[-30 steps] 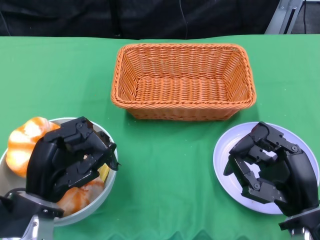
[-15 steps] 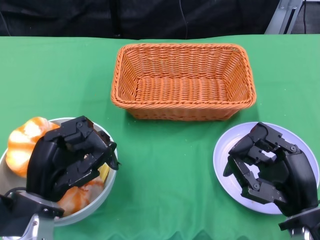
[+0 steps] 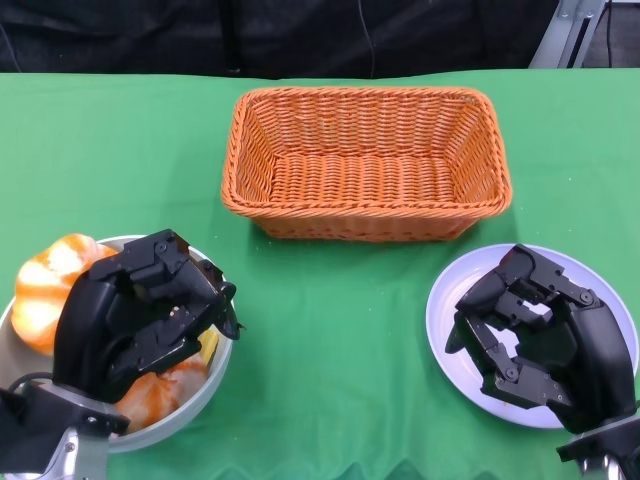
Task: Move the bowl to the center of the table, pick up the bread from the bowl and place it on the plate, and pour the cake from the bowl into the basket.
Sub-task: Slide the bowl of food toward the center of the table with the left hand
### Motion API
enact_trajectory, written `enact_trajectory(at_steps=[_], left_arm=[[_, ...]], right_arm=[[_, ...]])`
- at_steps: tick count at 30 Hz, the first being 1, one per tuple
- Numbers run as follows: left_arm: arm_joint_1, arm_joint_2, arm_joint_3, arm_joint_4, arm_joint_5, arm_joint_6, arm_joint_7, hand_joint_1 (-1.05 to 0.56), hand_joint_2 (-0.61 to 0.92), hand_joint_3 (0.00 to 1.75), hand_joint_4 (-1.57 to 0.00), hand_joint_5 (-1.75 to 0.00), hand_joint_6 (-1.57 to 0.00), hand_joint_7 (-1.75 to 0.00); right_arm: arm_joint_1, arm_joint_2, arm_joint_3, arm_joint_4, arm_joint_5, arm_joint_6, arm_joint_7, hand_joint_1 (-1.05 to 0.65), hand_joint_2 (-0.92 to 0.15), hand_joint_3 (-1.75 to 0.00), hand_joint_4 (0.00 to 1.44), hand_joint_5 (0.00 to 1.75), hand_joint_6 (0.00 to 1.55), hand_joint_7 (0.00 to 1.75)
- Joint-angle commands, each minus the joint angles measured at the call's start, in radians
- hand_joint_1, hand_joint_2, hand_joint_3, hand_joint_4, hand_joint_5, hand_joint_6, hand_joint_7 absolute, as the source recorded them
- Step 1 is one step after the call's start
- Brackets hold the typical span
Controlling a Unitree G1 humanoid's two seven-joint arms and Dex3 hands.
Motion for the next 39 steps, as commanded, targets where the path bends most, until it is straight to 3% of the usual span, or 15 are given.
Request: enact_trajectory(at_steps=[1,11,18,23,26,28,31,33,36,39], left_arm=[[0.004,0.014,0.012,-0.007,0.006,-0.012,0.016,-0.10,0.92,0.40,-0.84,-1.53,-0.90,-1.13],[0.006,0.026,0.015,-0.033,0.024,-0.006,0.059,-0.11,0.92,0.38,-0.84,-1.50,-0.90,-1.10],[0.019,0.042,0.035,-0.118,-0.017,0.040,0.063,-0.21,0.92,0.25,-0.87,-1.26,-0.99,-0.74],[0.020,0.055,0.064,-0.186,-0.036,0.033,0.078,-0.23,0.92,0.25,-0.87,-1.18,-1.04,-0.54],[0.014,0.065,0.087,-0.211,-0.041,0.030,0.093,-0.23,0.92,0.20,-0.87,-1.03,-1.09,-0.35],[0.003,0.073,0.102,-0.206,-0.035,0.015,0.098,-0.25,0.92,0.15,-0.90,-0.82,-1.13,-0.17],[-0.022,0.095,0.122,-0.180,-0.029,-0.027,0.079,-0.26,0.92,0.13,-0.92,-0.60,-1.11,-0.03],[-0.032,0.113,0.132,-0.171,-0.022,-0.037,0.084,-0.34,0.92,0.08,-0.96,-0.32,-1.05,-0.01],[-0.043,0.133,0.159,-0.156,-0.019,-0.043,0.107,-0.42,0.92,0.04,-0.92,-0.12,-0.91,0.00],[-0.057,0.155,0.185,-0.132,-0.007,-0.061,0.127,-0.48,0.92,0.07,-0.82,-0.03,-0.80,0.00]], right_arm=[[0.004,-0.012,-0.007,-0.020,-0.002,0.003,-0.011,-0.10,-0.65,-0.84,0.69,1.64,0.66,1.28],[0.007,-0.013,-0.006,-0.023,0.003,0.007,-0.009,-0.11,-0.64,-0.83,0.69,1.64,0.66,1.28],[0.011,-0.015,-0.006,-0.024,0.003,0.010,-0.007,-0.10,-0.62,-0.87,0.70,1.63,0.67,1.27],[0.011,-0.013,-0.006,-0.022,0.004,0.011,-0.009,-0.11,-0.63,-0.85,0.70,1.62,0.67,1.27],[0.007,-0.016,-0.007,-0.012,0.005,0.003,0.000,-0.11,-0.64,-0.84,0.70,1.63,0.66,1.27],[0.008,-0.016,-0.008,-0.012,0.004,0.007,-0.002,-0.11,-0.65,-0.82,0.69,1.63,0.66,1.28],[0.009,-0.016,-0.007,-0.011,0.000,0.004,-0.003,-0.10,-0.65,-0.82,0.69,1.62,0.65,1.27],[0.011,-0.017,-0.007,-0.011,-0.002,0.004,-0.002,-0.11,-0.65,-0.82,0.69,1.62,0.65,1.28],[0.012,-0.017,-0.007,-0.008,-0.001,0.003,-0.001,-0.11,-0.65,-0.82,0.68,1.62,0.64,1.28],[0.012,-0.012,-0.008,-0.007,0.004,0.006,-0.002,-0.10,-0.65,-0.81,0.68,1.61,0.65,1.27]])
